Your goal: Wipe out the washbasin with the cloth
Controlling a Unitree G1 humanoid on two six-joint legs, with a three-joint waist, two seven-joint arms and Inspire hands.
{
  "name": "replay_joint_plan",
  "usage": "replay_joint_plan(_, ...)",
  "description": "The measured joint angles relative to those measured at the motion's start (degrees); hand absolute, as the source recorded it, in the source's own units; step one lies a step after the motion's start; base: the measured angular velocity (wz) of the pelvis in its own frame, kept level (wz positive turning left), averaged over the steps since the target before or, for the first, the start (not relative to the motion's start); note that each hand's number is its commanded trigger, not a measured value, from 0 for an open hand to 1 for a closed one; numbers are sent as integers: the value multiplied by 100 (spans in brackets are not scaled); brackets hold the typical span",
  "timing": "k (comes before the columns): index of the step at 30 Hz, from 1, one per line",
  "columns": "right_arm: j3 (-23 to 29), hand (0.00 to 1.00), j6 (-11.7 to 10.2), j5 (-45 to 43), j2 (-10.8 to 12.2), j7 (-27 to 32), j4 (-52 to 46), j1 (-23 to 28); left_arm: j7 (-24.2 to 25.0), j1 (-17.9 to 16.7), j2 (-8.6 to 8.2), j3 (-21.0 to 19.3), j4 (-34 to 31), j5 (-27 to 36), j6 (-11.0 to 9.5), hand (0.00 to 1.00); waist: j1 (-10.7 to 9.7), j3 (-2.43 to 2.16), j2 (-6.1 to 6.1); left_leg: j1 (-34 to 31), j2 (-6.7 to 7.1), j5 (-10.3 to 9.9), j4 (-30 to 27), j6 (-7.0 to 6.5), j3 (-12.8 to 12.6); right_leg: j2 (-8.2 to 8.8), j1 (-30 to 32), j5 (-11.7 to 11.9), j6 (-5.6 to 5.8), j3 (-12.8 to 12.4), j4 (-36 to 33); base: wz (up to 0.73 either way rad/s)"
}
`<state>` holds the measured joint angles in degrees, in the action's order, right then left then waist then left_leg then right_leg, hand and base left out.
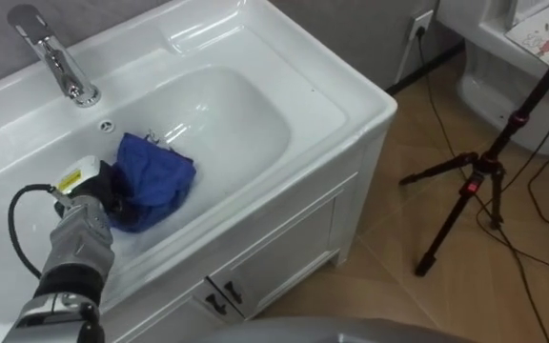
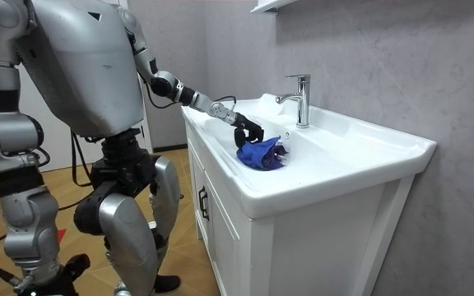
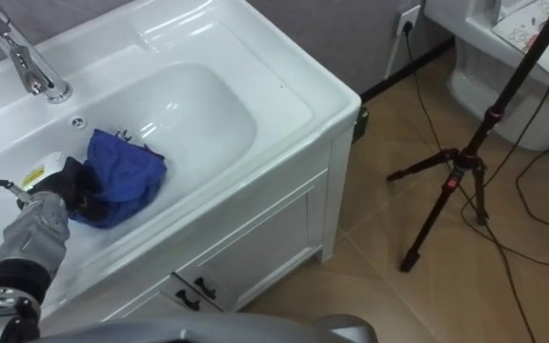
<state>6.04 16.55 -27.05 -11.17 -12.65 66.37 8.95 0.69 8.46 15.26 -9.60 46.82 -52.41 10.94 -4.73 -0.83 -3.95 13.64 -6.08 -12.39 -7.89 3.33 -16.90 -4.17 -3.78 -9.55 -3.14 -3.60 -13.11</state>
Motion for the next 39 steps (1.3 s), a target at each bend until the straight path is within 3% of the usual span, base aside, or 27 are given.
replay_joint_plan(5,92,0,94,-50,0,53,1,-10,252,70,115,-167,-48,-232,26,100,34,3,-6,-68,13,0,-49,0,196,16,82,-97,-26,77,-116,7)
replay_joint_plan(8,92,0,109,-39,-16,123,-4,-19,344,72,173,-166,-70,-232,143,100,59,5,-14,-118,6,0,-130,0,295,25,83,-145,-59,127,-162,6)
replay_joint_plan(17,90,0,95,-60,-227,119,-2,-351,651,64,222,-313,-53,-243,295,100,215,12,-206,-152,-28,9,-166,9,340,56,60,-218,-139,297,-196,5)
replay_joint_plan(20,89,0,84,-76,-248,124,-2,-374,690,60,224,-415,-62,-243,295,100,234,18,-192,-197,-22,9,-166,10,426,113,81,-304,-163,555,-276,15)
replay_joint_plan(28,81,0,40,-121,-261,120,0,-367,791,73,288,-418,-154,-247,297,100,353,21,-189,-264,-31,15,-170,20,631,128,64,-388,-211,732,-270,9)
replay_joint_plan(36,-24,0,-59,-154,-260,198,-28,-381,916,47,326,-418,-572,-327,299,100,455,48,-153,-443,-25,29,-278,46,765,221,79,-432,-213,1178,-265,16)
replay_joint_plan(39,-22,0,-92,-158,-269,168,-35,-431,1010,-10,435,-419,-716,-441,299,100,554,33,-181,-522,-21,29,-383,46,857,239,80,-455,-236,1237,-264,10)
